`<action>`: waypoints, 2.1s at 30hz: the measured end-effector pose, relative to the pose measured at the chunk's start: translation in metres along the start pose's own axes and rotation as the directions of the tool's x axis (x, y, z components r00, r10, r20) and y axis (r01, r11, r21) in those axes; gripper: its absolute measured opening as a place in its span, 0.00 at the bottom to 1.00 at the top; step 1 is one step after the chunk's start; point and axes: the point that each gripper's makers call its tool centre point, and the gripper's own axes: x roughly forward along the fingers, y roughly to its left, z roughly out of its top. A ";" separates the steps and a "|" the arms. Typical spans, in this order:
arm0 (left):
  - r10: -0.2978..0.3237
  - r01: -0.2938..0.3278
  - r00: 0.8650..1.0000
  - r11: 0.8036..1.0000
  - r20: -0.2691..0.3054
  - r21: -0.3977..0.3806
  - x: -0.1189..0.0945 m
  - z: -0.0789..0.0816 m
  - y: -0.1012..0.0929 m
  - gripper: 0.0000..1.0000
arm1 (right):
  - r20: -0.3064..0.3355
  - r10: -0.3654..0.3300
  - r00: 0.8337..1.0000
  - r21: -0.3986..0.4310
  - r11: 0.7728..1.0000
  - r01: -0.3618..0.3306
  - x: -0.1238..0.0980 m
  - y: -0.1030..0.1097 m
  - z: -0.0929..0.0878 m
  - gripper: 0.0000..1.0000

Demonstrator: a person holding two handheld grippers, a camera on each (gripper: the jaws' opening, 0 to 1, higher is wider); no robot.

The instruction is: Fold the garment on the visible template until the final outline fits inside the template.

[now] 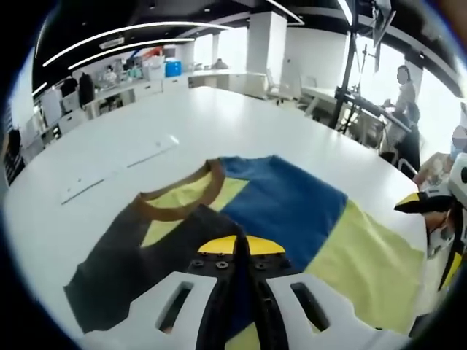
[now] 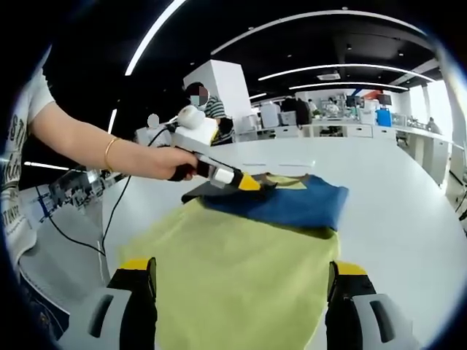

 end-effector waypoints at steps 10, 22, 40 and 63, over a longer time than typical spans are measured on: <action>0.028 -0.026 0.999 0.999 0.045 -0.027 -0.011 0.021 0.008 0.00 | -0.002 0.001 1.000 -0.003 1.000 -0.001 -0.003 0.003 -0.002 0.97; 0.031 -0.028 0.995 0.999 0.092 -0.032 -0.017 0.049 0.004 0.00 | 0.001 0.011 1.000 -0.010 1.000 -0.011 -0.004 0.009 0.000 0.97; -0.039 0.044 0.989 0.999 0.142 -0.031 -0.004 0.083 -0.027 0.00 | -0.021 0.005 1.000 -0.003 1.000 -0.006 -0.012 0.010 -0.008 0.97; -0.106 0.104 0.986 0.994 0.129 0.021 0.021 0.095 -0.069 0.00 | -0.042 0.004 0.999 0.020 1.000 -0.003 -0.015 0.012 -0.022 0.97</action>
